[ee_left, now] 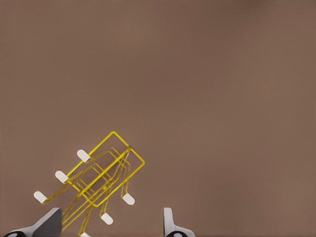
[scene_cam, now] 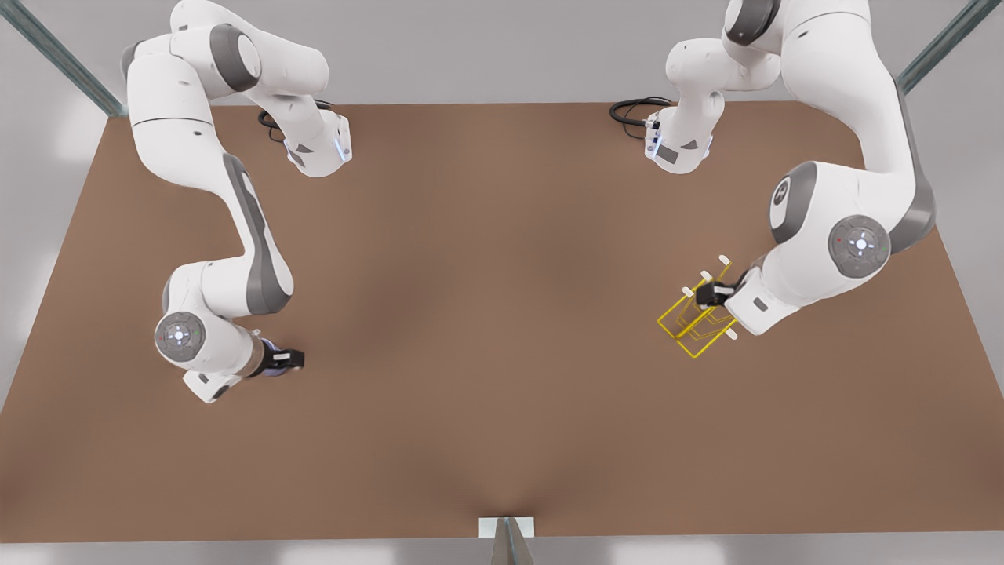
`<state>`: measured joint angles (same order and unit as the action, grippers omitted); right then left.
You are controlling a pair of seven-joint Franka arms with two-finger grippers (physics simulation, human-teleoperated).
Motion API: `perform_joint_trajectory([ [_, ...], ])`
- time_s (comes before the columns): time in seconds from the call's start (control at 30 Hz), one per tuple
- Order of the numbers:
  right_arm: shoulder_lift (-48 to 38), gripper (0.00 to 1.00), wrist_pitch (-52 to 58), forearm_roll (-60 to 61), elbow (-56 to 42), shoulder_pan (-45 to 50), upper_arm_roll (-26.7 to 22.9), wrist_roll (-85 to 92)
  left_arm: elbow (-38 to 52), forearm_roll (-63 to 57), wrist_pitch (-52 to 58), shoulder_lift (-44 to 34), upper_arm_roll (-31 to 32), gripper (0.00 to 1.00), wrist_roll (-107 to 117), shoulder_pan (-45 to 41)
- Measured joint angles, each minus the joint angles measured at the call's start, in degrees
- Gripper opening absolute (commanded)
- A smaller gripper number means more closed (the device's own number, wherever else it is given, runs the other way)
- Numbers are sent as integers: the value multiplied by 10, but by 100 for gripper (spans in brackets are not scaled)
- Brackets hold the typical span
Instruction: Place the cup on the cup holder
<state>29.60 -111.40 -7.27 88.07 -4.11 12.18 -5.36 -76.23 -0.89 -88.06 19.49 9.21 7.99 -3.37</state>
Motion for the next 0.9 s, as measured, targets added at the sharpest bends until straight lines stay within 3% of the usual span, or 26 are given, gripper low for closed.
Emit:
perform_joint_trajectory([
  [0.23, -74, 100, -90, -4, 161, 7, 10, -3, -1, 0, -12, 5, 0, 100, 3, -1],
  [0.53, -74, 100, -168, -17, 221, -48, 23, -6, -1, 0, -16, 8, 0, 100, 6, -2],
  [0.9, -47, 100, -224, -19, 223, -80, 25, -9, -2, 0, -18, 13, 0, 100, 8, -2],
])
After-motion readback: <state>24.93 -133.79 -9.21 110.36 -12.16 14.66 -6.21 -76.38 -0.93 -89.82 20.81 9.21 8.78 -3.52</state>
